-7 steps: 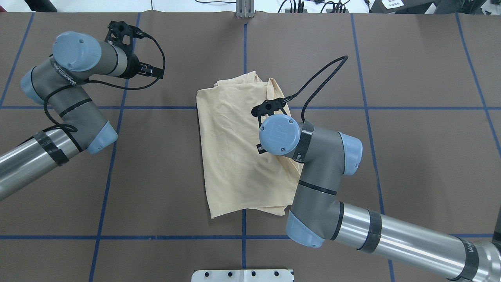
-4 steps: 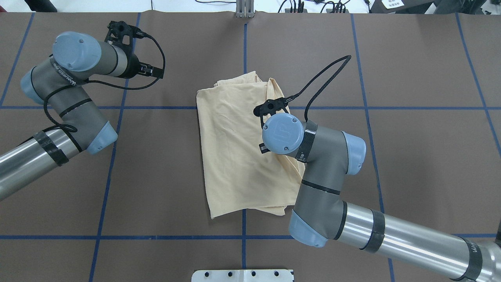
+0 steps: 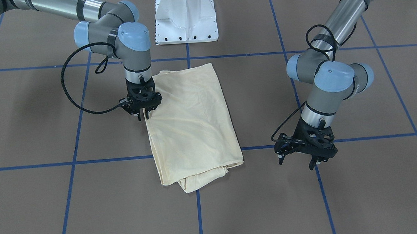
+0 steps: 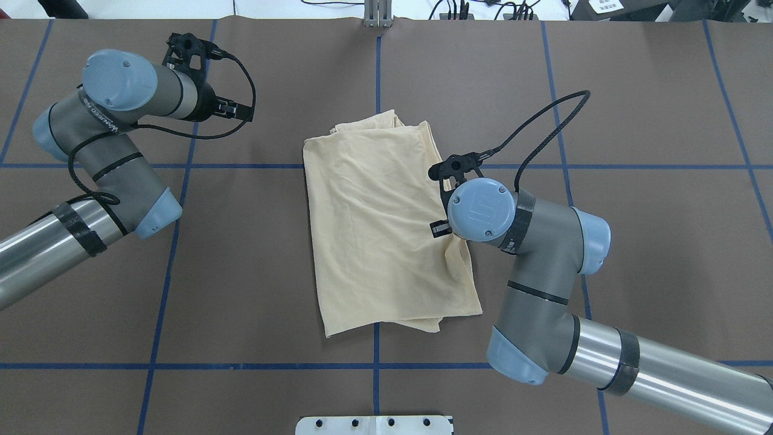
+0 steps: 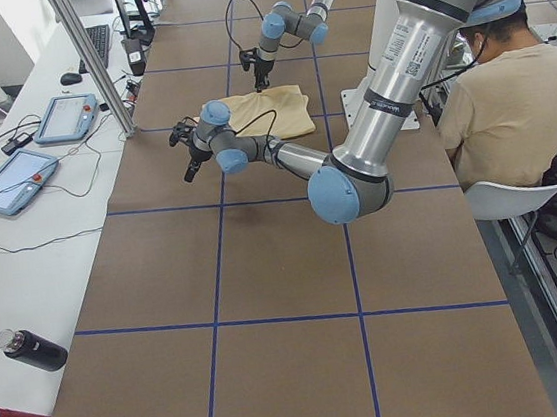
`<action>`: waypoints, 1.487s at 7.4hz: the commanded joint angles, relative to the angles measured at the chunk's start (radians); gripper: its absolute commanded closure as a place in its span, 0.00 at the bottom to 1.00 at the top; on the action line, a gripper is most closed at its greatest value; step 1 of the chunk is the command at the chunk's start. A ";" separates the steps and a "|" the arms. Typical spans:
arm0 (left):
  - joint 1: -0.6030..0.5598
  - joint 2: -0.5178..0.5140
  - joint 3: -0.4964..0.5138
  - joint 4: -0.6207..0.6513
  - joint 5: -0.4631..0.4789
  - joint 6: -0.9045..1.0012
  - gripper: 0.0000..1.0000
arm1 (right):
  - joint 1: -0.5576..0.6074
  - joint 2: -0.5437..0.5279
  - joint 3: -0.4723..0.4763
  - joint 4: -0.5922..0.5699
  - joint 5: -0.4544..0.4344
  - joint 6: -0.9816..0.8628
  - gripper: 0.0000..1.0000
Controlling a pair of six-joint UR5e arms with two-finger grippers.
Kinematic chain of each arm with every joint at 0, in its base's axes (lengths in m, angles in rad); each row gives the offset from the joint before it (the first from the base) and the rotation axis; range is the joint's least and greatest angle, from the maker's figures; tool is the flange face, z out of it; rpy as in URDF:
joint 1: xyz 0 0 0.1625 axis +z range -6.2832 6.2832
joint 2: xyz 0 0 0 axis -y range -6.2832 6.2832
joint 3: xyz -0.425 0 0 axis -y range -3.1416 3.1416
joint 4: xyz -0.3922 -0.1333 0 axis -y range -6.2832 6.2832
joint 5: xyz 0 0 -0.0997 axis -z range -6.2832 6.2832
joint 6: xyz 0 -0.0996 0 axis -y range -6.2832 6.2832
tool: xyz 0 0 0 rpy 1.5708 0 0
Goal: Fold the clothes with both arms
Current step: 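Pull the grasped side edge with the right gripper to straighten the shirt, then release the shirt and move both grippers to its edge nearest the robot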
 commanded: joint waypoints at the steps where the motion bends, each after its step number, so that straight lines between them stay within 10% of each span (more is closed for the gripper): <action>1: 0.004 0.000 -0.048 0.014 -0.032 -0.072 0.00 | 0.036 -0.005 0.006 0.061 0.009 0.043 0.00; 4: 0.137 0.131 -0.357 0.030 -0.119 -0.415 0.00 | 0.095 -0.137 0.092 0.299 0.136 0.067 0.00; 6: 0.368 0.213 -0.566 0.146 0.022 -0.602 0.00 | 0.095 -0.277 0.269 0.299 0.148 0.112 0.00; 9: 0.608 0.216 -0.575 0.235 0.196 -0.816 0.05 | 0.093 -0.307 0.304 0.299 0.147 0.116 0.00; 11: 0.642 0.201 -0.540 0.248 0.200 -0.883 0.26 | 0.093 -0.307 0.302 0.299 0.145 0.116 0.00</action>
